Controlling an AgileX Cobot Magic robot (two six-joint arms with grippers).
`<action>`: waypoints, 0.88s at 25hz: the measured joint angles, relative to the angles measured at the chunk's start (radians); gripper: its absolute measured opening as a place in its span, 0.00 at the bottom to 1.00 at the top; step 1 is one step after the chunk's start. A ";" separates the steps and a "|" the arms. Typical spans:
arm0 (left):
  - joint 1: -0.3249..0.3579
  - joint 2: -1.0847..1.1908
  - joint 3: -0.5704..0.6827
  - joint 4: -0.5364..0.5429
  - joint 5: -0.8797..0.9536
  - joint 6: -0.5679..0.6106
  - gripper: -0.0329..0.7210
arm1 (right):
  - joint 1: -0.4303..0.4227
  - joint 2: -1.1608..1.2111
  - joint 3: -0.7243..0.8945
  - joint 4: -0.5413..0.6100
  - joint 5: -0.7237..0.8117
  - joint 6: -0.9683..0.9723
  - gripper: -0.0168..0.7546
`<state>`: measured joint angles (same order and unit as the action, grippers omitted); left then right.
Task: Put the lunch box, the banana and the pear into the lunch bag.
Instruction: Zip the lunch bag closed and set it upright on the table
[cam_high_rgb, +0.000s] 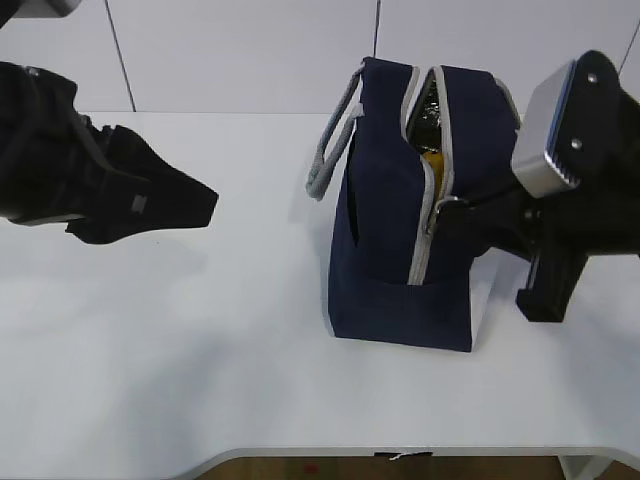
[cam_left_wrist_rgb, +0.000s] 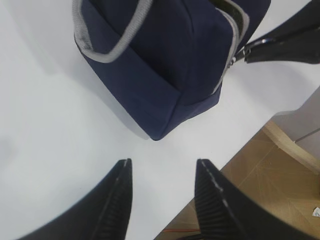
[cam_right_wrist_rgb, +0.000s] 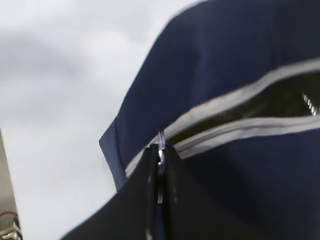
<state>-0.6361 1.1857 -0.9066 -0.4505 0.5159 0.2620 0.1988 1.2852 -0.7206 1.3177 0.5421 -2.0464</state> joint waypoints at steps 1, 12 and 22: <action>0.000 0.000 0.000 -0.001 -0.001 0.000 0.46 | 0.000 0.000 -0.015 -0.006 0.010 0.008 0.03; 0.000 0.000 0.000 -0.022 -0.021 0.000 0.46 | 0.000 0.018 -0.185 -0.052 0.039 0.094 0.03; 0.000 0.000 0.000 -0.046 -0.068 0.000 0.46 | 0.000 0.101 -0.291 -0.064 0.058 0.137 0.03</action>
<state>-0.6361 1.1857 -0.9066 -0.4964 0.4483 0.2620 0.1988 1.3865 -1.0119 1.2538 0.5999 -1.9098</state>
